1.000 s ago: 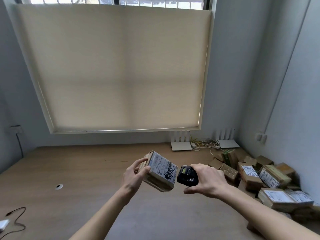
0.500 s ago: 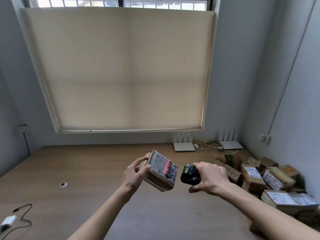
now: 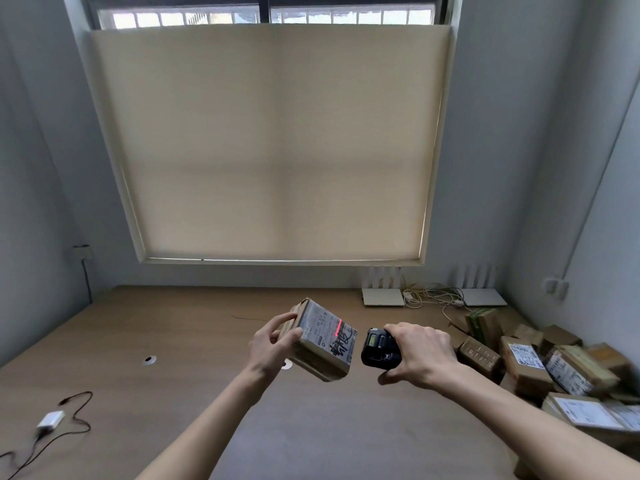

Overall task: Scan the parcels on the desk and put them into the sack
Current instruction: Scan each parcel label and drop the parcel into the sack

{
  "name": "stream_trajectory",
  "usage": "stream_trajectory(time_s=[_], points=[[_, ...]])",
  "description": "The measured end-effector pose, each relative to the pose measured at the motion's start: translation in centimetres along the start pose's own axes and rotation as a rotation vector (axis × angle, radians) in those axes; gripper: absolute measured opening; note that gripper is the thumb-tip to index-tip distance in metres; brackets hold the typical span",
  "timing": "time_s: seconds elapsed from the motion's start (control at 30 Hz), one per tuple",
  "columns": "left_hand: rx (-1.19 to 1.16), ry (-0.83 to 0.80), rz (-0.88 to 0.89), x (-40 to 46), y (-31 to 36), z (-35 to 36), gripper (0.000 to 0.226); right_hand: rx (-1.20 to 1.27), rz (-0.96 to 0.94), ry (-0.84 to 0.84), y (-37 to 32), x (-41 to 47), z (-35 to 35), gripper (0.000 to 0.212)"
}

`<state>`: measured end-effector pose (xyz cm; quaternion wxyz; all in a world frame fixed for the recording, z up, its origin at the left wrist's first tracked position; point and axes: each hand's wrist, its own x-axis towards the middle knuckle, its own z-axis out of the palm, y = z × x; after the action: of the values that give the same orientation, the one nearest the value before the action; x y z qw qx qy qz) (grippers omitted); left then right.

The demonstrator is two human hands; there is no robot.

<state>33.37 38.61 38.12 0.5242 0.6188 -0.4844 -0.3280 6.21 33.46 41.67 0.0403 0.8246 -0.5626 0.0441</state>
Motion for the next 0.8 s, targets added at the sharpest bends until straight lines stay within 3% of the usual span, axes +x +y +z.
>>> stream_trajectory(time_s=[0.4, 0.8], points=[[0.031, 0.143, -0.023, -4.0, -1.4, -5.5, 0.041, 0.015, -0.146, 0.009, -4.3, 0.1, -0.8, 0.078], [0.043, 0.343, -0.076, -13.4, -2.3, -21.1, 0.041, -0.018, -0.386, 0.042, -21.4, -1.8, -3.5, 0.079]])
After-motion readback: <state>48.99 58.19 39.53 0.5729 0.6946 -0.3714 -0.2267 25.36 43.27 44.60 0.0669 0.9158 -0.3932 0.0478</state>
